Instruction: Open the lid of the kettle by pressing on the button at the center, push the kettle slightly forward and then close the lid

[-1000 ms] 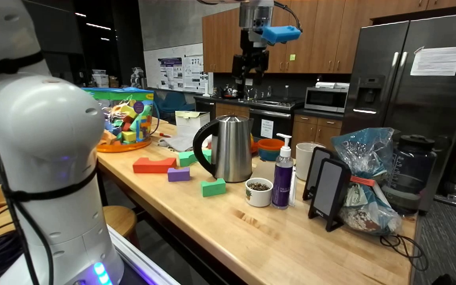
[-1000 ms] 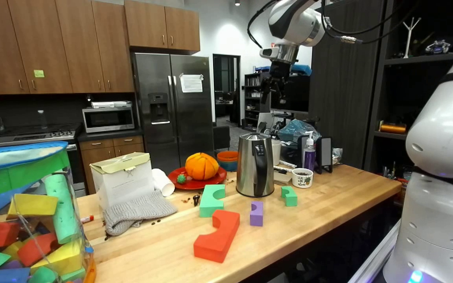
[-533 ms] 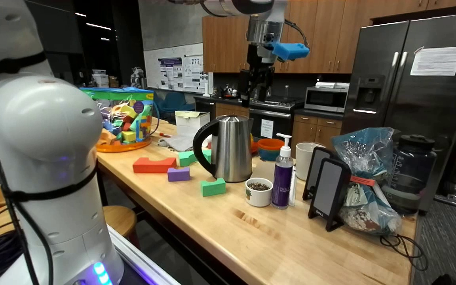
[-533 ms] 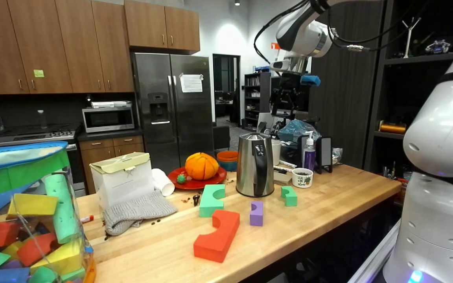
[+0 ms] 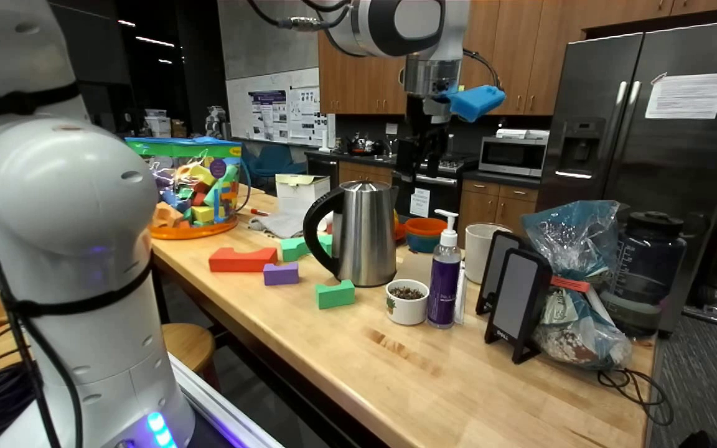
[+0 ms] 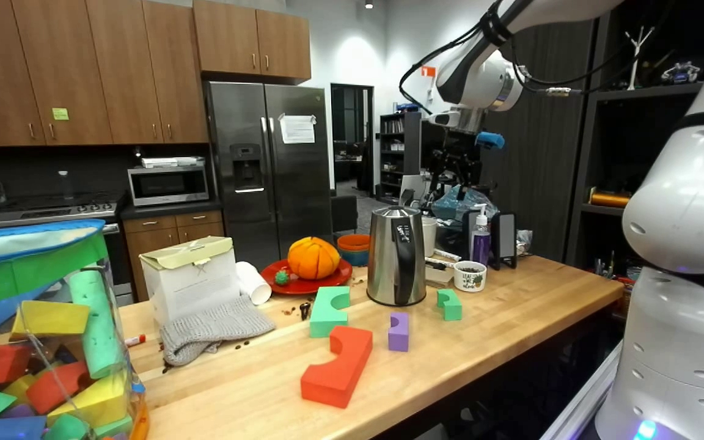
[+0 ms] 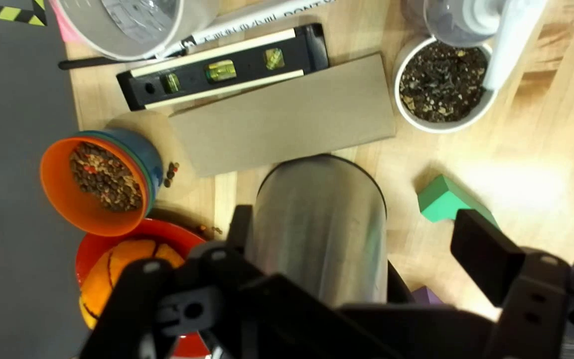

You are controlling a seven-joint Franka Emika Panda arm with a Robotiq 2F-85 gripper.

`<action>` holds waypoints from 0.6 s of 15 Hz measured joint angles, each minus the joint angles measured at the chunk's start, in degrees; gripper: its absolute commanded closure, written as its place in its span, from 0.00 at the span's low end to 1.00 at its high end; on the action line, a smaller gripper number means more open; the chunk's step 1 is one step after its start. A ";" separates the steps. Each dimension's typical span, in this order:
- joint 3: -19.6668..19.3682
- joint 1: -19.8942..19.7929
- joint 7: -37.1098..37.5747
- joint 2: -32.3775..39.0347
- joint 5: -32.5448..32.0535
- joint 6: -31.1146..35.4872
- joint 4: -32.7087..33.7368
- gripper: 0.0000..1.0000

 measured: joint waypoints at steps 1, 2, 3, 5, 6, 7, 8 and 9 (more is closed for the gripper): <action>-0.35 -0.32 -0.68 0.22 0.04 1.72 -0.38 0.00; -0.74 -0.59 -1.41 0.41 0.05 3.14 -0.71 0.00; -1.11 -0.84 -2.14 0.55 0.08 4.33 -1.02 0.00; -1.80 -1.19 -3.77 0.99 0.18 5.74 -1.30 0.00; -2.13 -1.30 -4.85 1.19 0.18 5.68 -1.31 0.00; -2.41 -1.33 -6.21 1.34 0.14 4.39 -1.17 0.00; -2.42 -1.37 -6.46 1.47 0.16 3.98 -1.15 0.00; -2.36 -1.37 -6.40 1.53 0.16 4.04 -1.18 0.00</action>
